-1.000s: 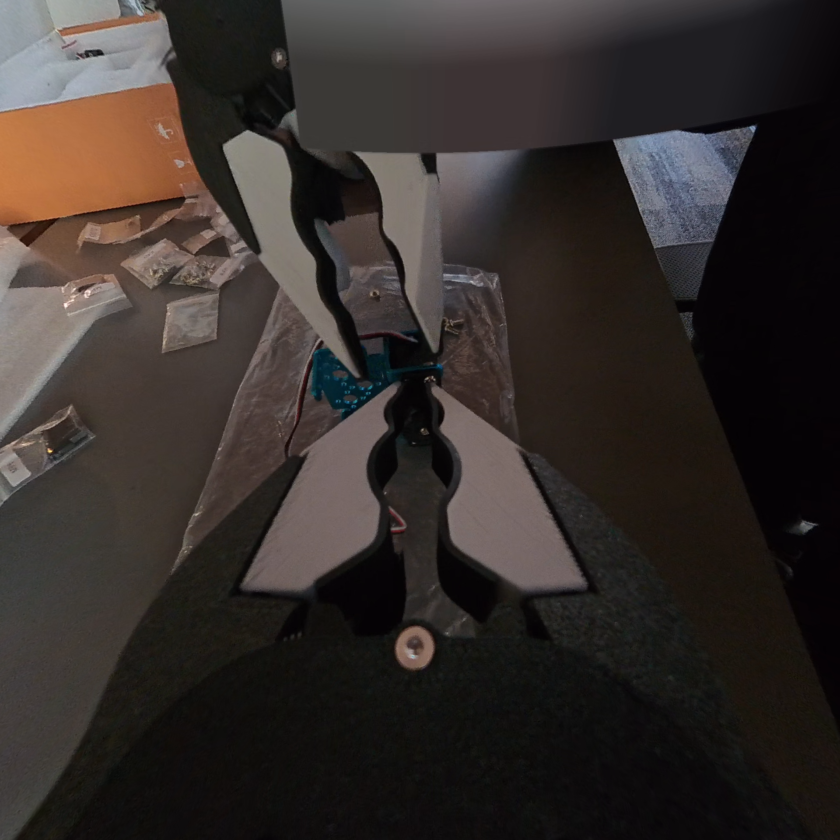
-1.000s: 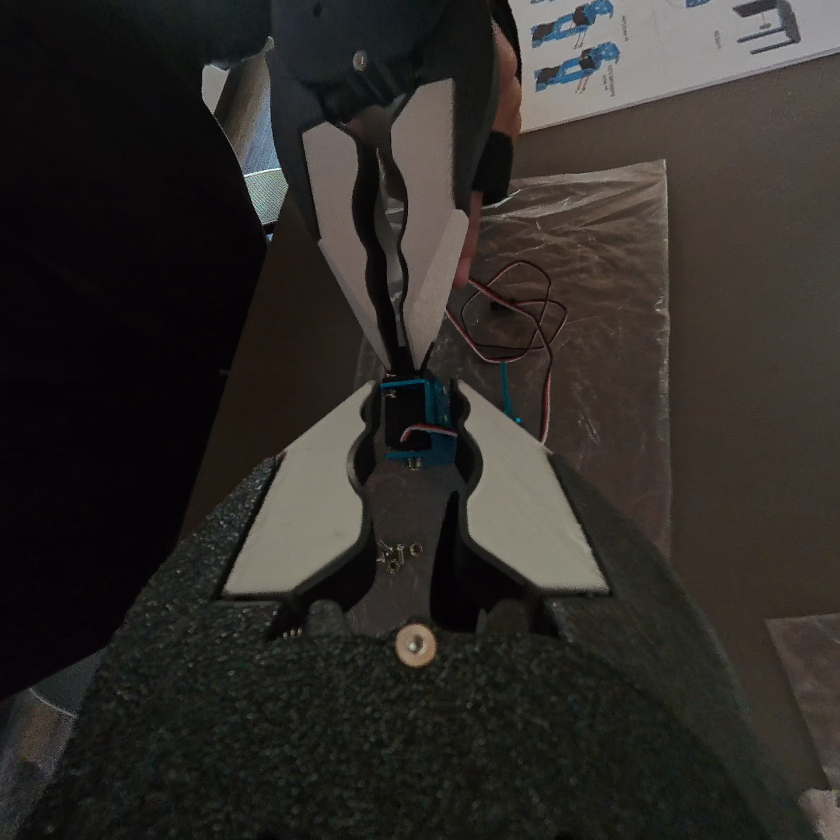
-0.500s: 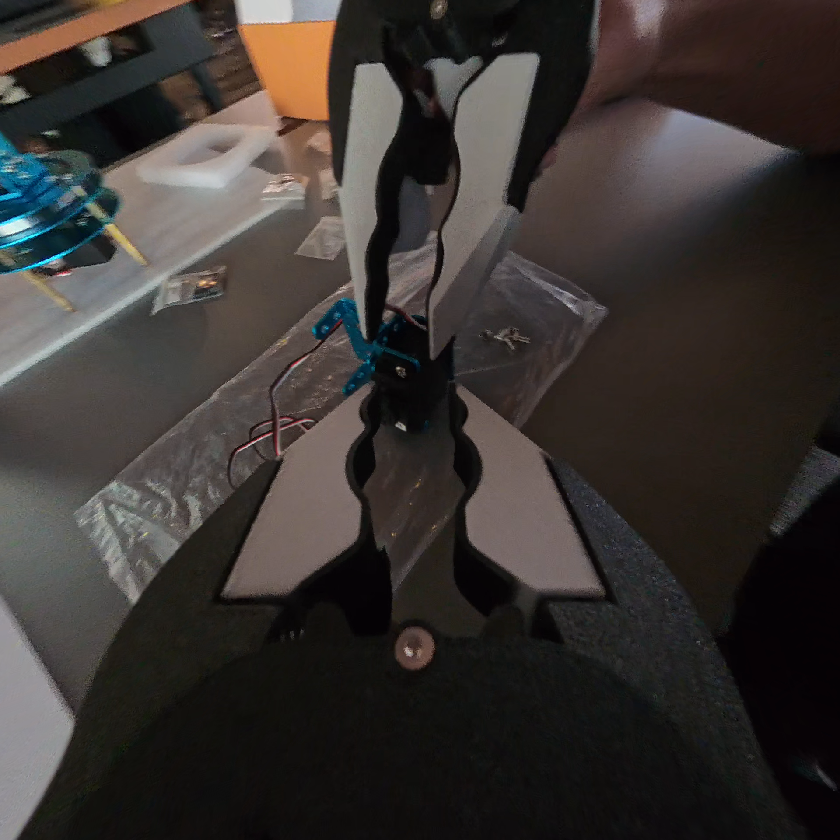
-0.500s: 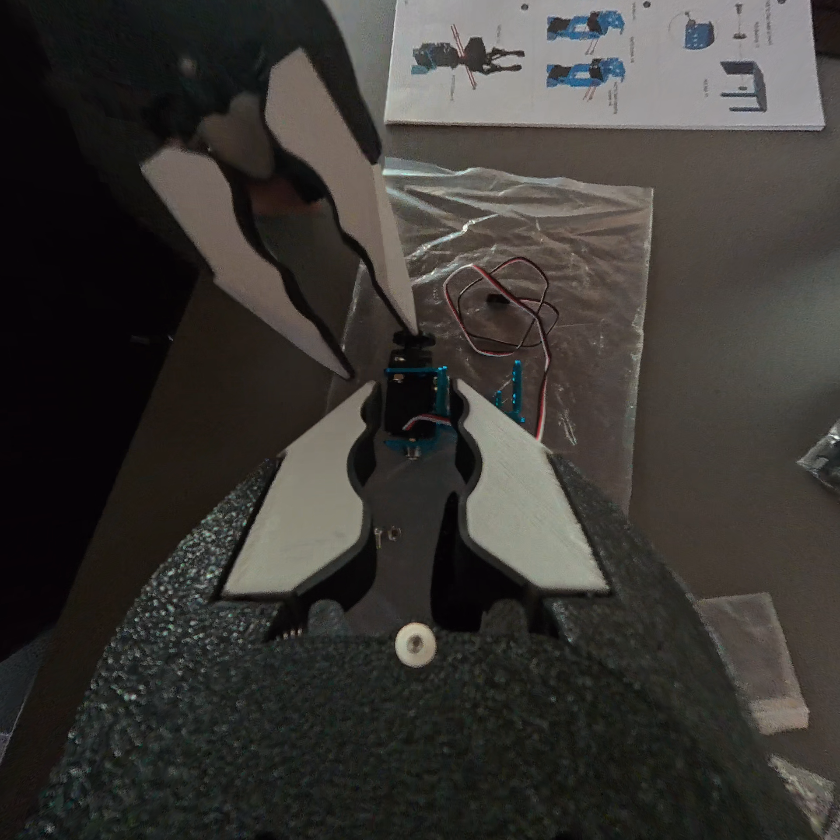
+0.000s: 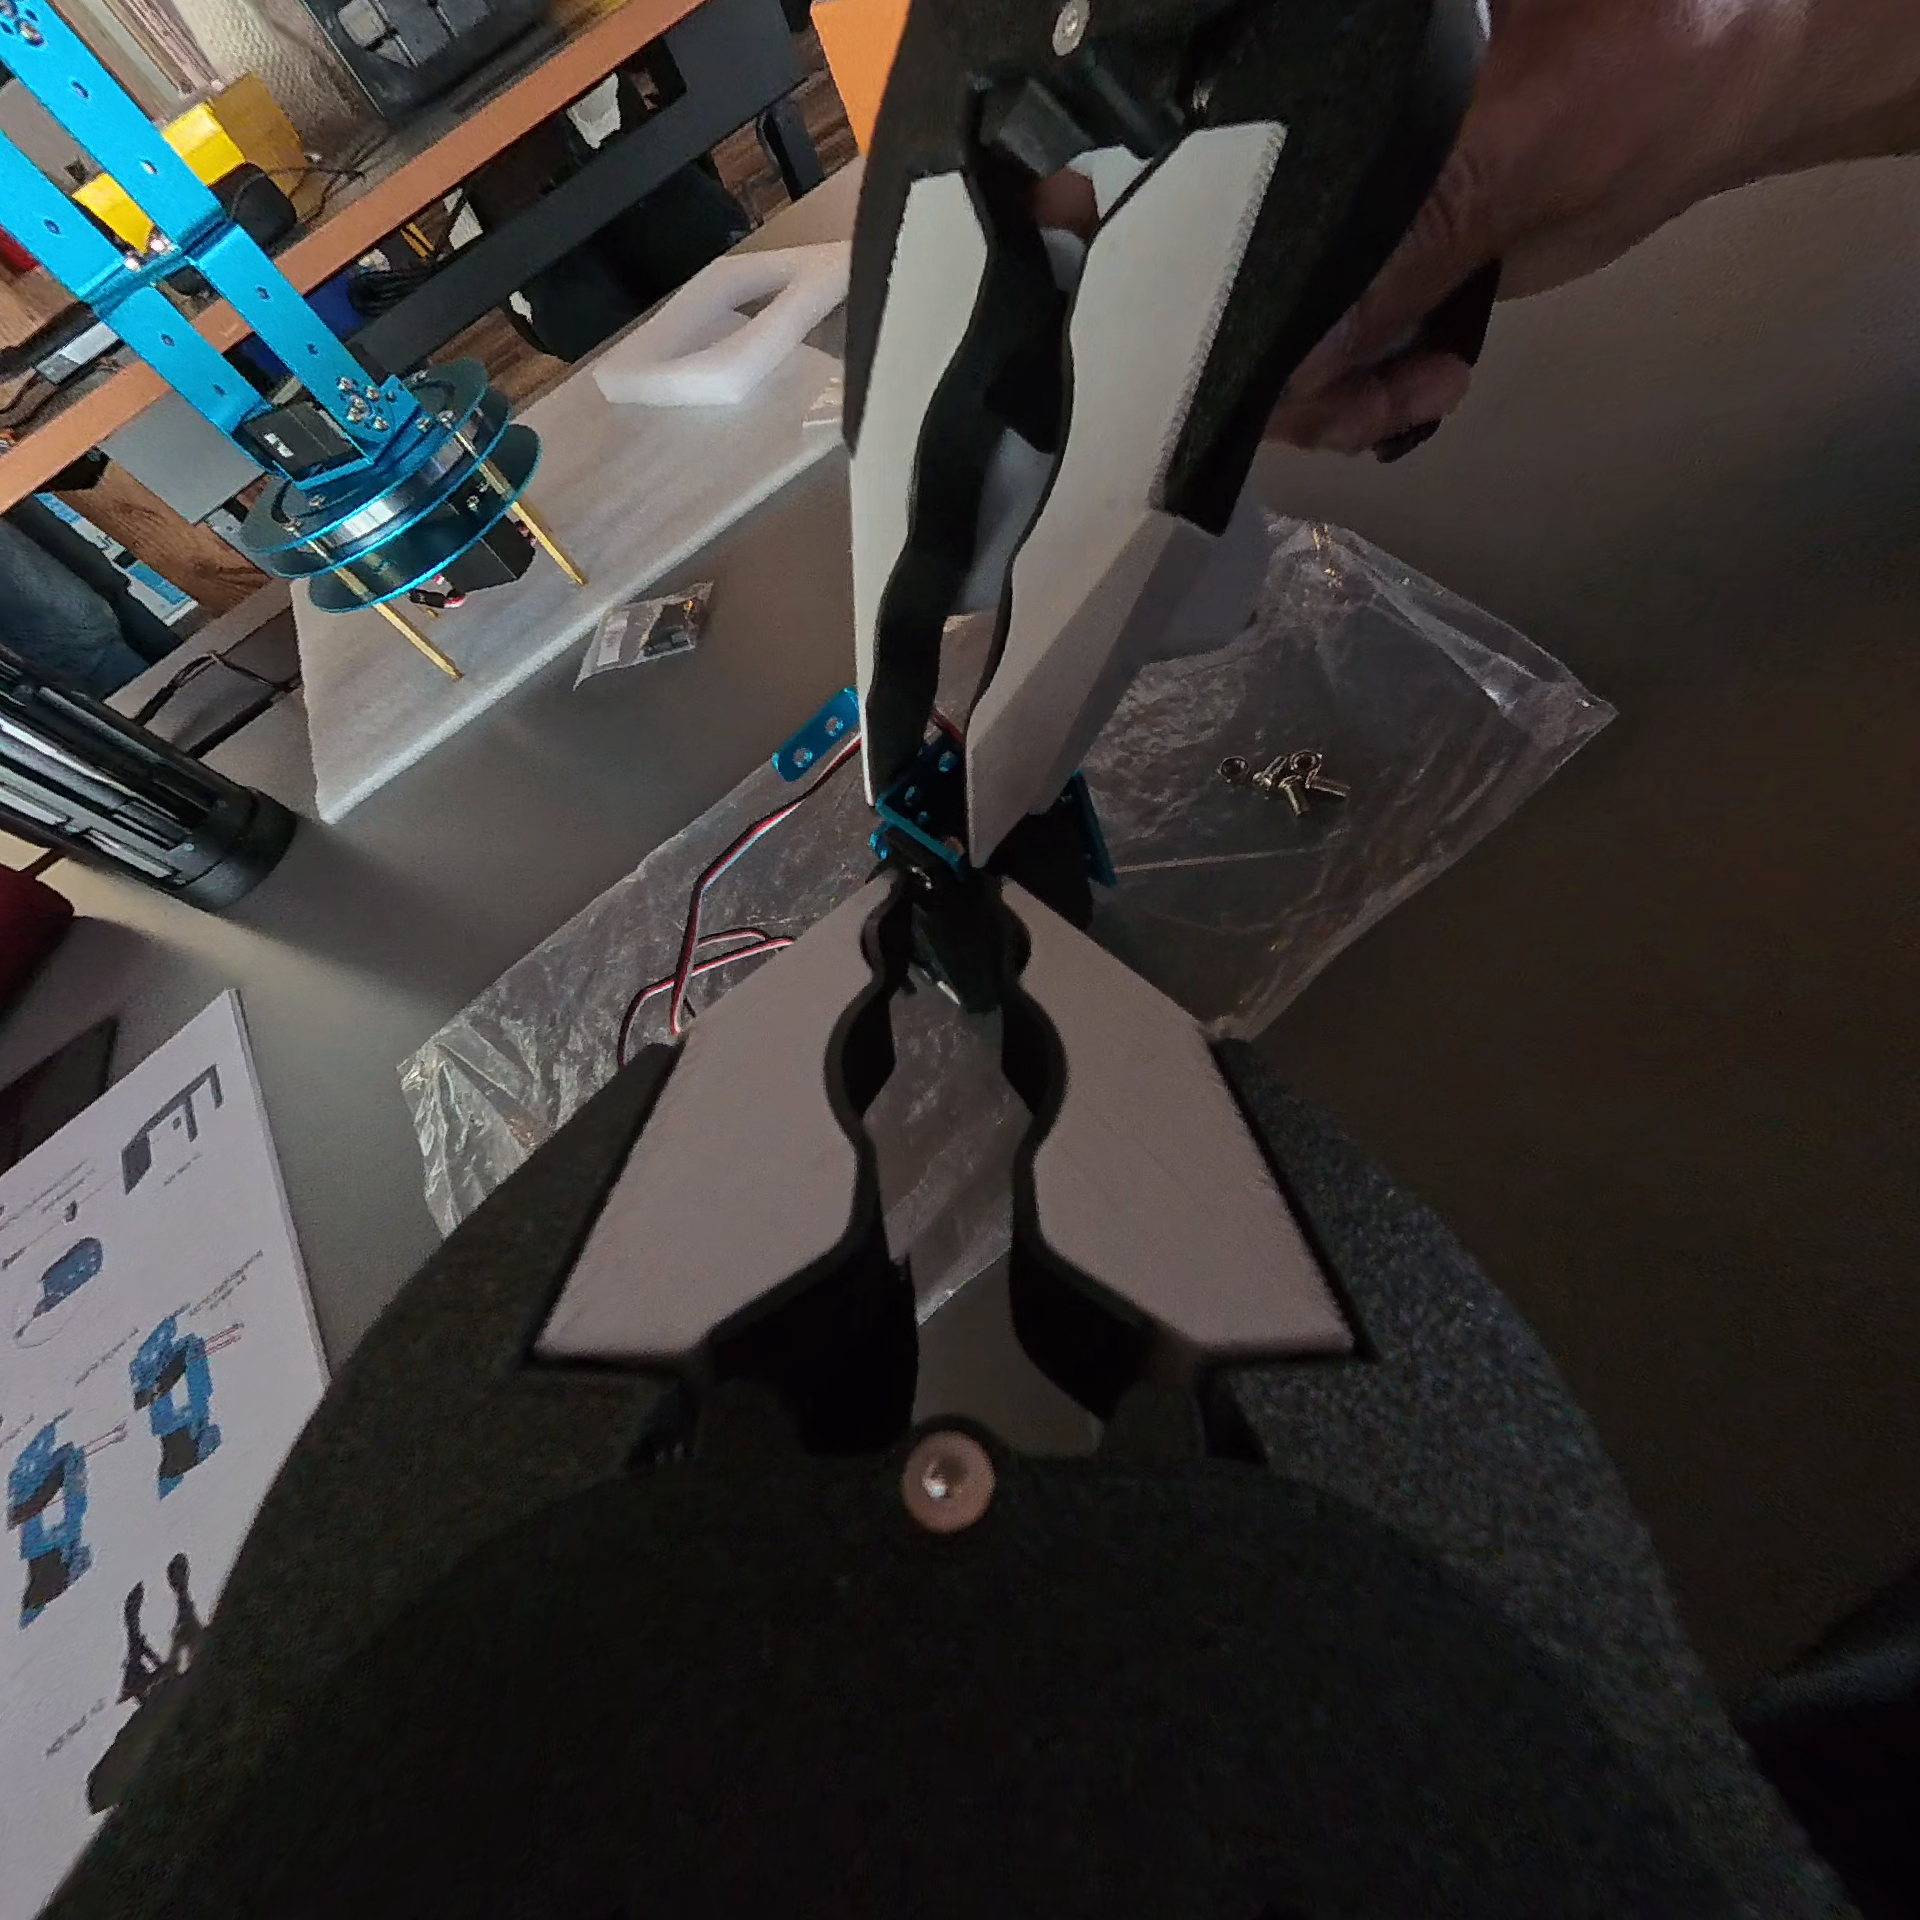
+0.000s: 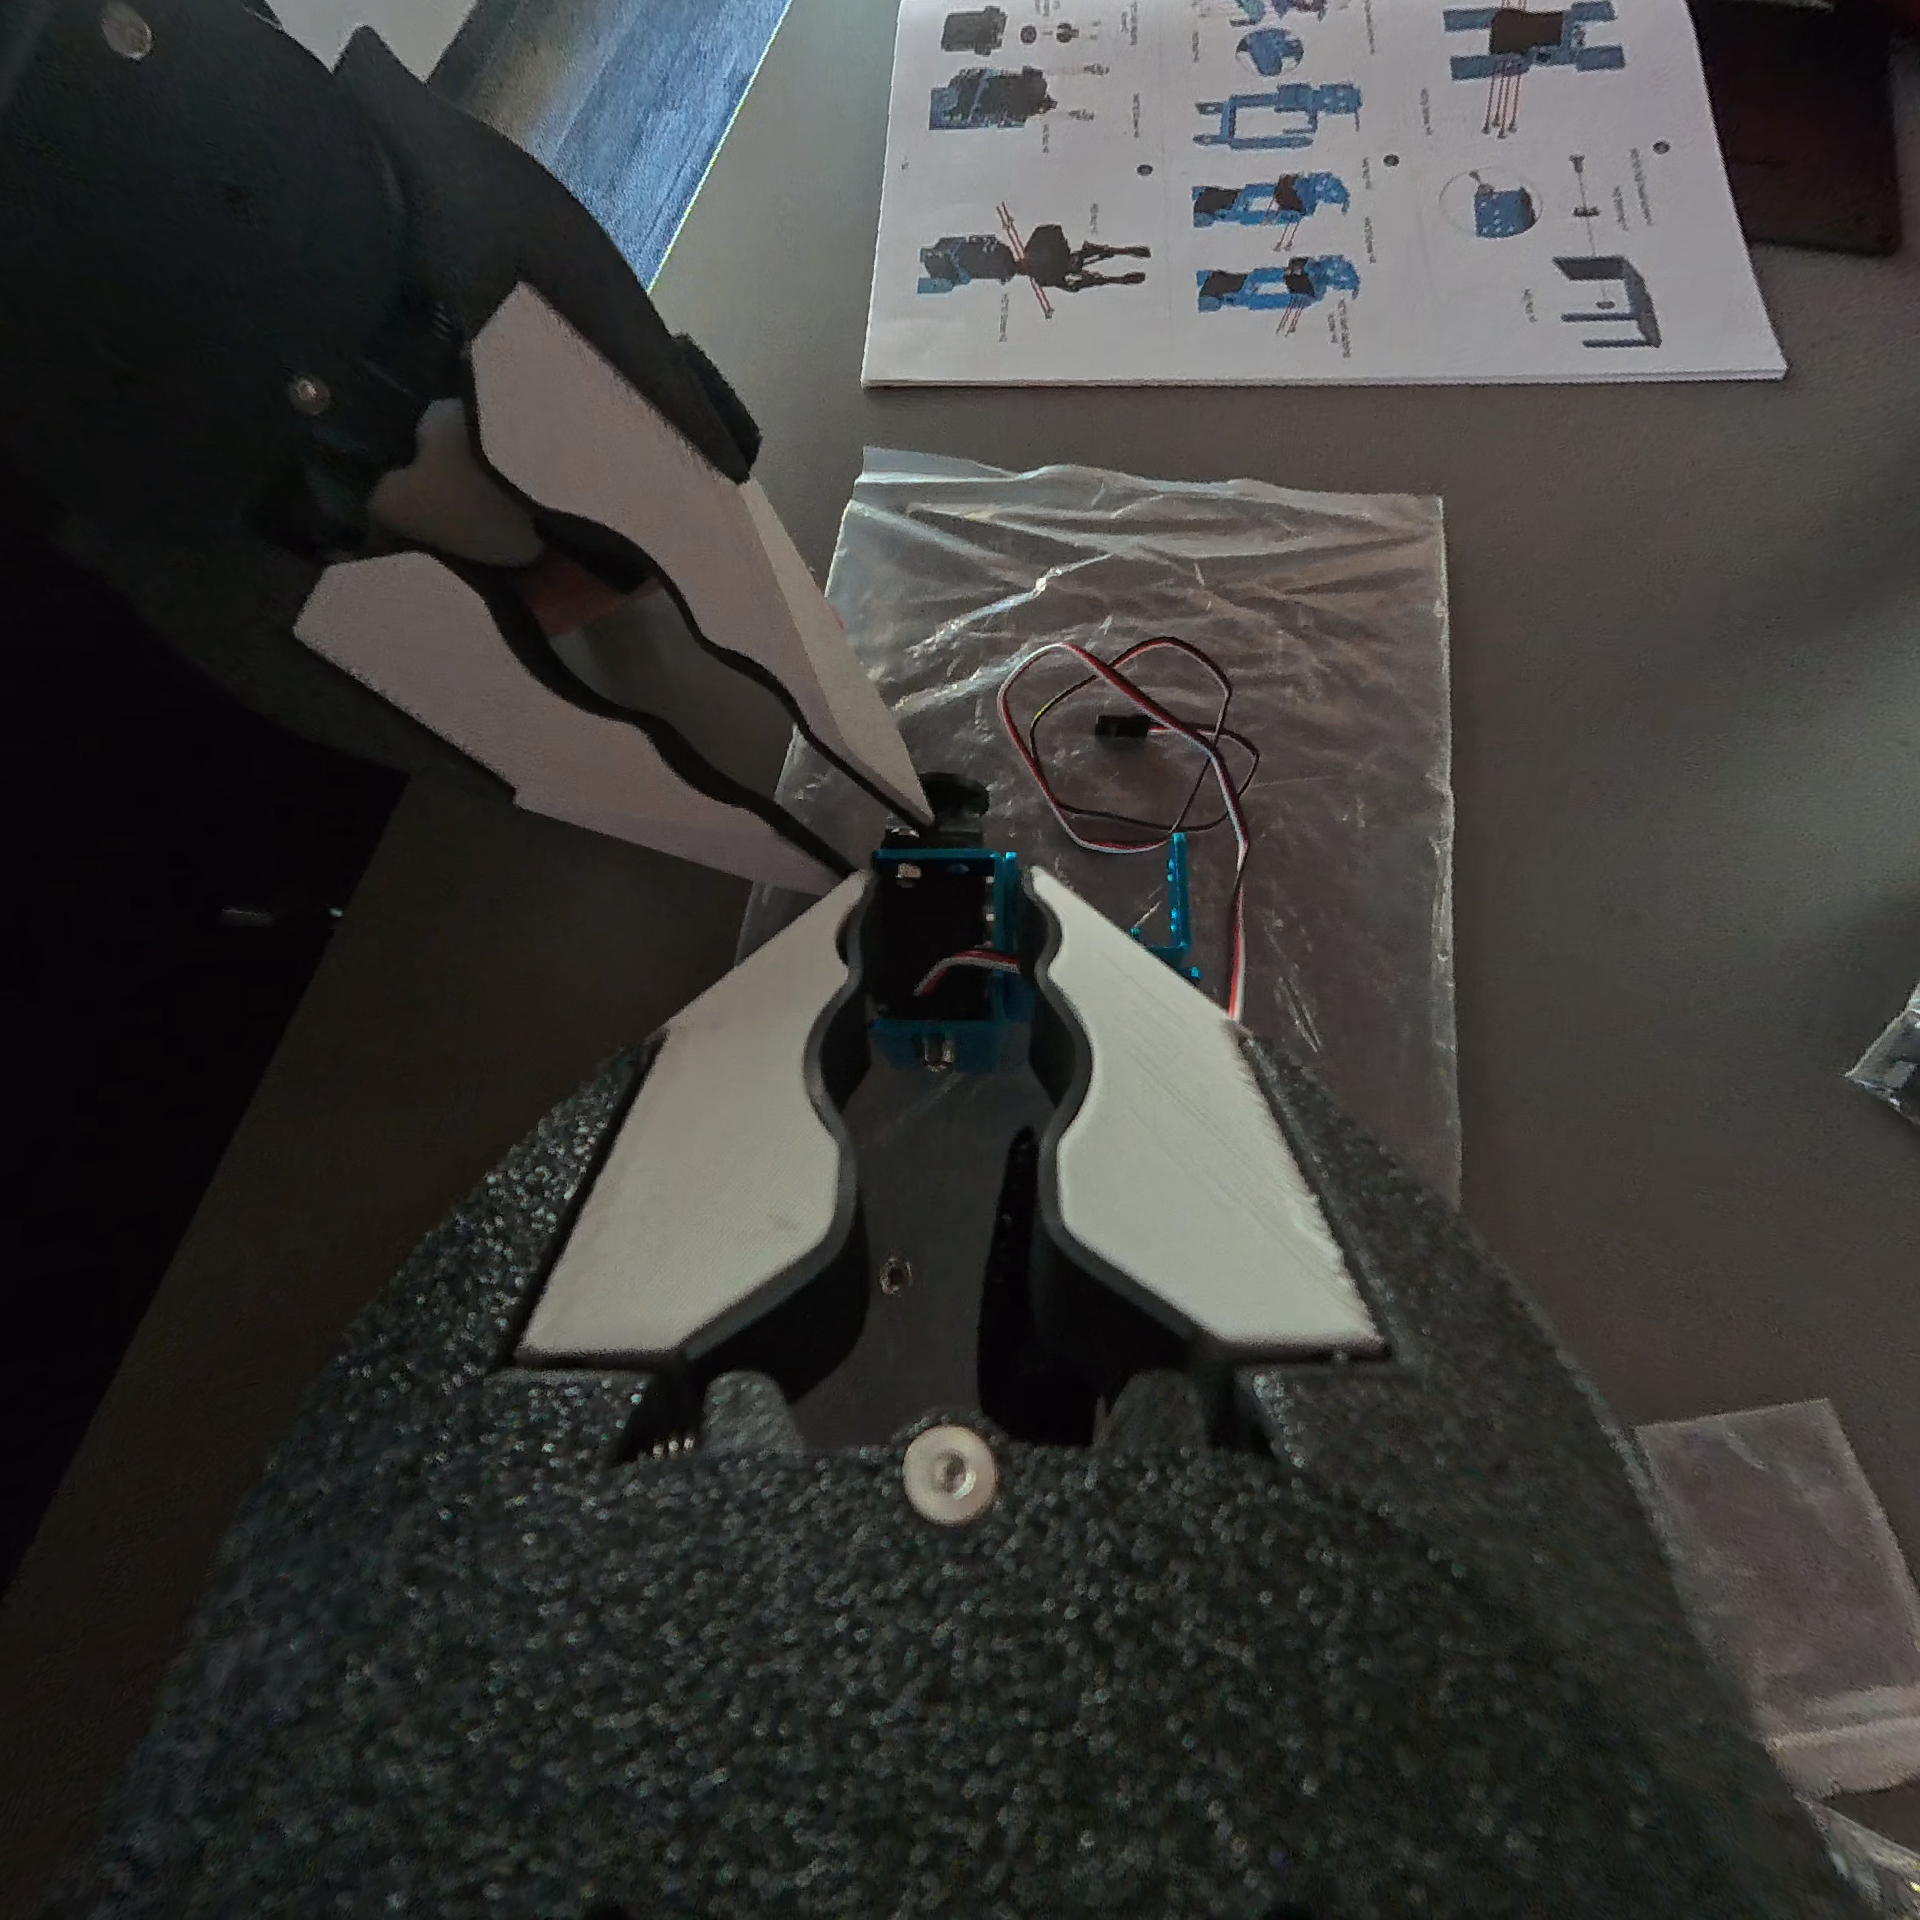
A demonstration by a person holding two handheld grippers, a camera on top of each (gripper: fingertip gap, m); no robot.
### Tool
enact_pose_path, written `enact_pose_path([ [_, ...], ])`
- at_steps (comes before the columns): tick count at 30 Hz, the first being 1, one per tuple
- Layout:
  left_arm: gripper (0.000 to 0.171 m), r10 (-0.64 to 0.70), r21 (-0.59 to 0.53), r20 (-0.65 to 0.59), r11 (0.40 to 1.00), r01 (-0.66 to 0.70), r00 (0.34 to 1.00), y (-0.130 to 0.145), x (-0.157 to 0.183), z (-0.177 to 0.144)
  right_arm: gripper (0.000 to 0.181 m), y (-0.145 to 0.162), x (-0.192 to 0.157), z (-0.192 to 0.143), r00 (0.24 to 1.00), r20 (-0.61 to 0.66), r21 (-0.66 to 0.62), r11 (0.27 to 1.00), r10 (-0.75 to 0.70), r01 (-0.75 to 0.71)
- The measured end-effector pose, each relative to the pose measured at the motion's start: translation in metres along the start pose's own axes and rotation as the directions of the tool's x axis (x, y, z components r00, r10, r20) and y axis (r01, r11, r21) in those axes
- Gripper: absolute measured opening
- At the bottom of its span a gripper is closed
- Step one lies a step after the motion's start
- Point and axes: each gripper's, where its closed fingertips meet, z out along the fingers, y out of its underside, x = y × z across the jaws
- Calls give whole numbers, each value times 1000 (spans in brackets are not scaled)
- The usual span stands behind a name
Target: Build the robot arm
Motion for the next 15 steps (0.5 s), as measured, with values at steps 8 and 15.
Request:
enact_pose_path([
  [8, 12, 41, 3, 44, 999, -41, 998, -1, 0, 1, 24, -1, -1, -2, 993, 65, 21, 994, 102, -103],
  [15, 12, 58, 10, 43, 998, -58, 997, -2, 3, 1, 24, 0, -3, -4, 988, 105, 17, 993, 115, -117],
])
